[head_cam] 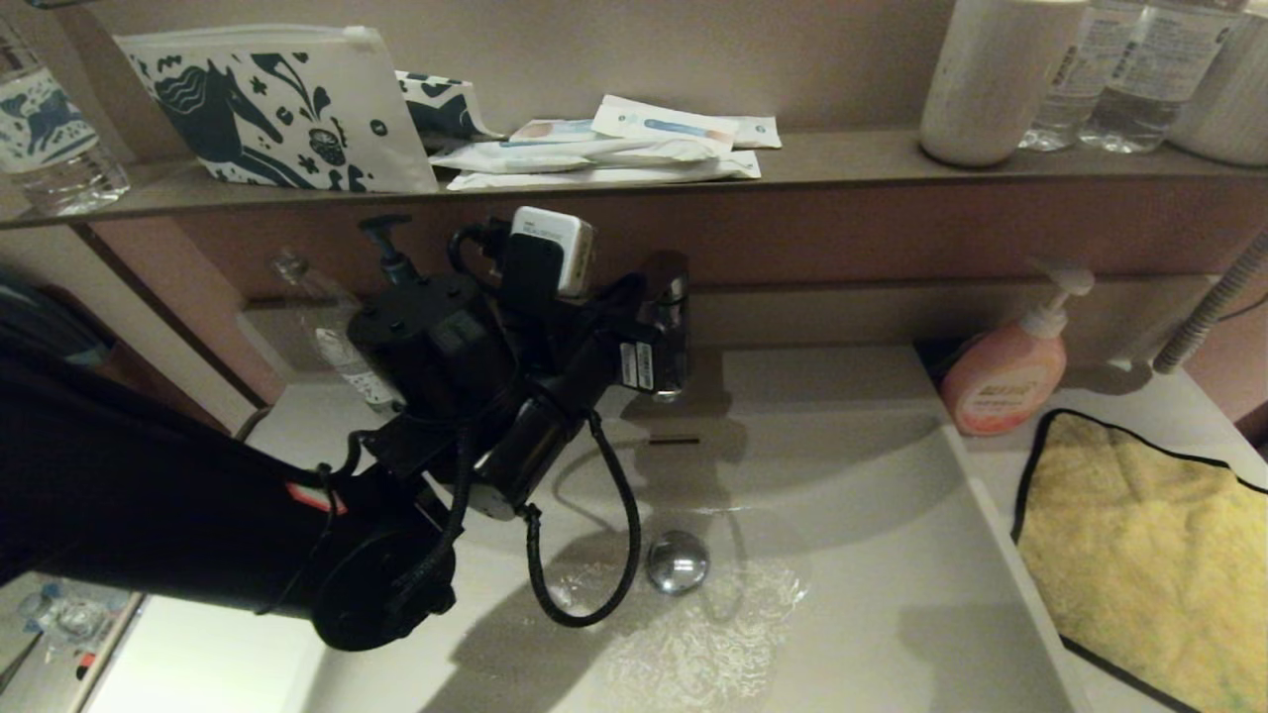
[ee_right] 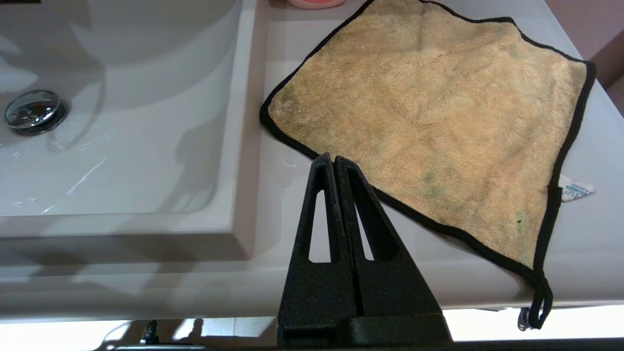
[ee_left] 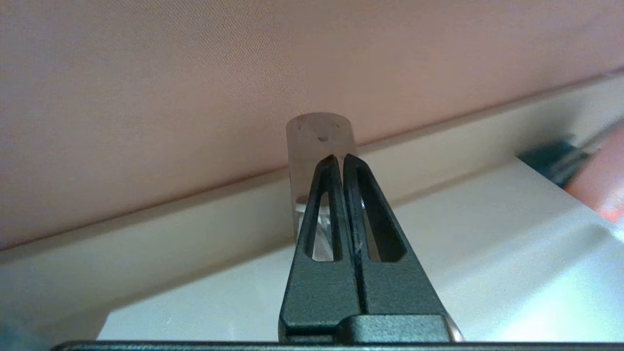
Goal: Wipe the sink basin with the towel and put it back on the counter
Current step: Turn off the faucet, then pick up the cloth
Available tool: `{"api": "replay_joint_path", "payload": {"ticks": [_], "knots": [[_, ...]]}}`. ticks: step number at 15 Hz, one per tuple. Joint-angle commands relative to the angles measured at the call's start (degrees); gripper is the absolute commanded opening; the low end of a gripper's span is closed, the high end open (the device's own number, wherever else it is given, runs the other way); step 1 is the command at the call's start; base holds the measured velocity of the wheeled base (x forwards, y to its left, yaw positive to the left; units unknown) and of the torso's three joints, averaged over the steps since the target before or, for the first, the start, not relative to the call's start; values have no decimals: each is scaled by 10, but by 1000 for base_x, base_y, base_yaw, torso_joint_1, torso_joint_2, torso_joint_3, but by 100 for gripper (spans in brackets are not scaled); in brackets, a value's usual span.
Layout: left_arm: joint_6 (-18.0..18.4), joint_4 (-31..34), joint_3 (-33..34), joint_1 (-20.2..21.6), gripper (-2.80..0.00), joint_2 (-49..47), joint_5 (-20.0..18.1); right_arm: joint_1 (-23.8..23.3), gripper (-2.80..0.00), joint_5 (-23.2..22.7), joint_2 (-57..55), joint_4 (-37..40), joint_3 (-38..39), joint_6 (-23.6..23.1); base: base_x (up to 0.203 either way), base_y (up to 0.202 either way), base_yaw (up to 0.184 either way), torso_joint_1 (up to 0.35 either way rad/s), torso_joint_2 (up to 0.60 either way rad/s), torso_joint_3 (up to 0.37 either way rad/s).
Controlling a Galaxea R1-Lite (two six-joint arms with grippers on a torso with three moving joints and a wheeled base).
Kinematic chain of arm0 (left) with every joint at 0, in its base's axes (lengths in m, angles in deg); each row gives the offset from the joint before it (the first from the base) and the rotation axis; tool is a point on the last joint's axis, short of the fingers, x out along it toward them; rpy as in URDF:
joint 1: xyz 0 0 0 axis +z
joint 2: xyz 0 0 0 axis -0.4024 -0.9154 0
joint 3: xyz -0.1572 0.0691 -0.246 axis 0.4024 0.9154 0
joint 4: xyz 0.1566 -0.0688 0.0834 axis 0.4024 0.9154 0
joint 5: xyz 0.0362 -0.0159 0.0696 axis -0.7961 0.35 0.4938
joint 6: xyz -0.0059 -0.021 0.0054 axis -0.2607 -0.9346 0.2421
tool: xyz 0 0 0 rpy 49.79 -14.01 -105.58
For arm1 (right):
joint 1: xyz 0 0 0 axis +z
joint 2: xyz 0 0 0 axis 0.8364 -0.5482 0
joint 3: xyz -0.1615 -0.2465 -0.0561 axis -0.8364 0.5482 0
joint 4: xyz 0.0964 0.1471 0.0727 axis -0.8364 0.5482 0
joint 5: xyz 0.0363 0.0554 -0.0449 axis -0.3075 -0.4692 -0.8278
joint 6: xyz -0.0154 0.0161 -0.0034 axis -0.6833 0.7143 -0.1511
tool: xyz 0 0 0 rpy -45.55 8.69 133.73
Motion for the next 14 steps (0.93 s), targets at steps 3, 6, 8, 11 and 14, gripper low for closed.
{"api": "replay_joint_path", "payload": {"ticks": [3, 6, 8, 11, 14], "knots": [[0, -2, 91, -5, -280, 73, 5, 0, -280, 0, 0, 0, 0, 0, 0, 0, 0, 0, 0, 0], [-2, -11, 171, -4, -280, 140, 17, 0, -280, 0, 0, 0, 0, 0, 0, 0, 0, 0, 0, 0], [-1, -12, 212, -2, -280, 196, 27, 0, -280, 0, 0, 0, 0, 0, 0, 0, 0, 0, 0, 0], [1, 3, 274, 42, -280, 290, 32, 0, -280, 0, 0, 0, 0, 0, 0, 0, 0, 0, 0, 0], [5, 47, 310, 120, -280, 377, 32, 0, -280, 0, 0, 0, 0, 0, 0, 0, 0, 0, 0, 0]]}}
